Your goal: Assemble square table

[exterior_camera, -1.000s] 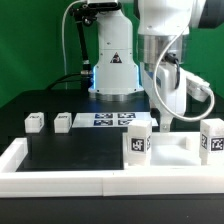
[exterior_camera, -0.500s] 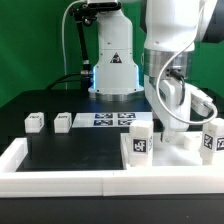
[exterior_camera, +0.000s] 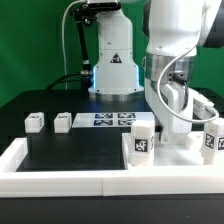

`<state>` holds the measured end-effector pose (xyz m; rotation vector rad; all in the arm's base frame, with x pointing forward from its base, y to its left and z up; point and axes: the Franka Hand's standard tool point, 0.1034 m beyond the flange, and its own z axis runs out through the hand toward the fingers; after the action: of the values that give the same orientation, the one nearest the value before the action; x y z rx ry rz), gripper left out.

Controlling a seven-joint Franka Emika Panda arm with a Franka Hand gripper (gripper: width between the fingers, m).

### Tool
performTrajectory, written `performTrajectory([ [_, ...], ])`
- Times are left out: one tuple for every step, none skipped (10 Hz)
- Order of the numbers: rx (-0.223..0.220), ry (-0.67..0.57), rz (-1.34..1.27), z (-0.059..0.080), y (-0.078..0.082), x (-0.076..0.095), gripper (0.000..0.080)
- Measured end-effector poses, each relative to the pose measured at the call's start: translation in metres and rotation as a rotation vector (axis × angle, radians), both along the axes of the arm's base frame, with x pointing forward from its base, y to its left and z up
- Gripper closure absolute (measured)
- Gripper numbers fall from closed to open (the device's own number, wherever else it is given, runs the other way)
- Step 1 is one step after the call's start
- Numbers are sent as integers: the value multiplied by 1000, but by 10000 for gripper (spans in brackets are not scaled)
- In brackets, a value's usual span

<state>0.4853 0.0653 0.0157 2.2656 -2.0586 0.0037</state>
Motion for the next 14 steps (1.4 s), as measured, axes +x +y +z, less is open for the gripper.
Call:
performTrajectory([
  [0,-1,1,0,0,1,695],
  [-2,-9,-8,1,-2,2,695],
  [-3,-10,-9,1,-4,2,731],
  [-4,-10,-10,1,-4,2,731],
  [-4,-10,-10,1,-4,2,731],
  [-4,-10,-10,1,-4,2,731],
  [-4,-10,-10,1,-4,2,731],
  [-4,-8,2,1,-5,2,731],
  [-4,2,19,1,-10,0,731],
  [-1,8,54,3,-14,-2,731],
  [2,12,88,6,-19,-4,731],
  [5,17,128,8,-22,-6,731],
  [5,21,167,10,-29,-9,731],
  [6,27,223,10,-38,-11,731],
])
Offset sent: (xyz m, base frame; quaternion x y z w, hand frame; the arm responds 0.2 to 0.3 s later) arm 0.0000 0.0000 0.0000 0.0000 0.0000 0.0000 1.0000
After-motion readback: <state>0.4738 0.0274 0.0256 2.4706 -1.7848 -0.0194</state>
